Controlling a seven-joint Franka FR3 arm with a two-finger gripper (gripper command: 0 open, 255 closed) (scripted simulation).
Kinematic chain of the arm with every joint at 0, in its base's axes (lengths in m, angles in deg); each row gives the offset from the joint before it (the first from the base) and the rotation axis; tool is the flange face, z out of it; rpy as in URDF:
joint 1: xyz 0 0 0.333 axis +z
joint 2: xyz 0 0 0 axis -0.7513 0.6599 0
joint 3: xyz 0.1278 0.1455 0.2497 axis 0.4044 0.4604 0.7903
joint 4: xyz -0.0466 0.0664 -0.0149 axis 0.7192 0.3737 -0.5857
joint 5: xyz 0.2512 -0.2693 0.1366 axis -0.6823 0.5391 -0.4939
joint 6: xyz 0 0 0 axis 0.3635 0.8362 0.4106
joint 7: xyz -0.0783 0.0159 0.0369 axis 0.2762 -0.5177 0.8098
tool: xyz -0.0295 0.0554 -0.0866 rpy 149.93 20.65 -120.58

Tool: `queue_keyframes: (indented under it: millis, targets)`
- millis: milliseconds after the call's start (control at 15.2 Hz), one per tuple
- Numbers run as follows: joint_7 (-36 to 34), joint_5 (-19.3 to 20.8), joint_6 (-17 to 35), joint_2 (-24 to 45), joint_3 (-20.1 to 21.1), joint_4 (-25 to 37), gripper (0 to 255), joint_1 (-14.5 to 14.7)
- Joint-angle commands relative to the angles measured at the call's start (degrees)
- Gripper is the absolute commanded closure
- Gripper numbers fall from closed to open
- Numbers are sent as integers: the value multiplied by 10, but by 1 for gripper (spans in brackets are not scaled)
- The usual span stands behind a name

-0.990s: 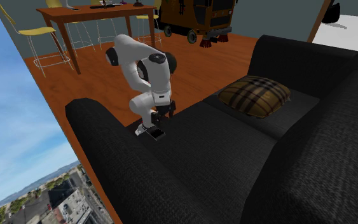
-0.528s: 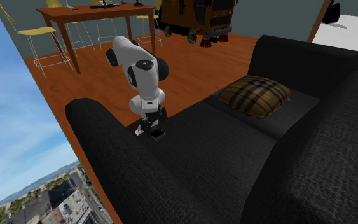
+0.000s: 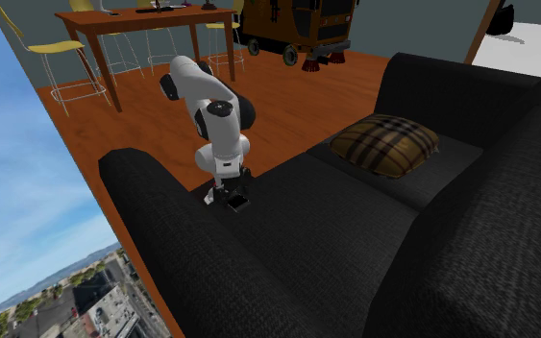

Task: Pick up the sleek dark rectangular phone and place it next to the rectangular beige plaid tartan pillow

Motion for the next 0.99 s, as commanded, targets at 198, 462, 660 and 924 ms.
queue_keyframes:
  millis: [198, 462, 660, 924]
  targets:
    - [0, 0, 1, 0, 0, -1, 0, 0]
    - [0, 0, 1, 0, 0, 0, 255, 0]
    - [0, 0, 1, 1, 0, 0, 255, 0]
    - [0, -2, -7, 0, 2, 7, 255, 1]
